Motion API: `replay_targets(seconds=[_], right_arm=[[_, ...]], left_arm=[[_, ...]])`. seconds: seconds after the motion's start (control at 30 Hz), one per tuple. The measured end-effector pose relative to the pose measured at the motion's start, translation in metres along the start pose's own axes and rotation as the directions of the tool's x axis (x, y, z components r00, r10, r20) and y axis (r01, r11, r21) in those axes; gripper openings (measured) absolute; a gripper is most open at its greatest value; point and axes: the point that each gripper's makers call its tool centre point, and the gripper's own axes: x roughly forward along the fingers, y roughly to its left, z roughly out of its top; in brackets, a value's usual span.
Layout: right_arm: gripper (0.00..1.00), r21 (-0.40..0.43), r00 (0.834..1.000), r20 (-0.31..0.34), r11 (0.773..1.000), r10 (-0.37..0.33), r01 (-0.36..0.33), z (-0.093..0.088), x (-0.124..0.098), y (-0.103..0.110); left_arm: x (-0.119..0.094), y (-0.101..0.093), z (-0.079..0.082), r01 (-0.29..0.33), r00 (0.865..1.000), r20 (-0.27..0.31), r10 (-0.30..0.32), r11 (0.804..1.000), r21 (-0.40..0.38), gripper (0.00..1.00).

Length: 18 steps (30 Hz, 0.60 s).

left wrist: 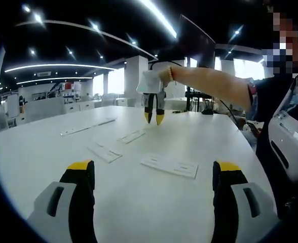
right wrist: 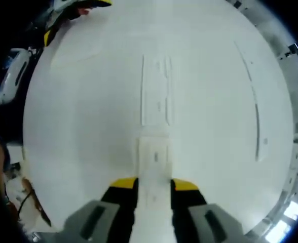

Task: Locate the socket holder cover, grip the socket holder cover, clip it into the socket holder slot.

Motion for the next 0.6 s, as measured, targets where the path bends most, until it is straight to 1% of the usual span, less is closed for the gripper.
replay_targets(seconds=[0.6], right_arm=[[0.27, -0.029, 1.000, 0.013, 1.000, -0.001, 0.002, 0.013, 0.002, -0.003]], left_arm=[[0.001, -0.002, -0.002, 0.006, 1.000, -0.013, -0.006, 1.000, -0.001, 0.95]])
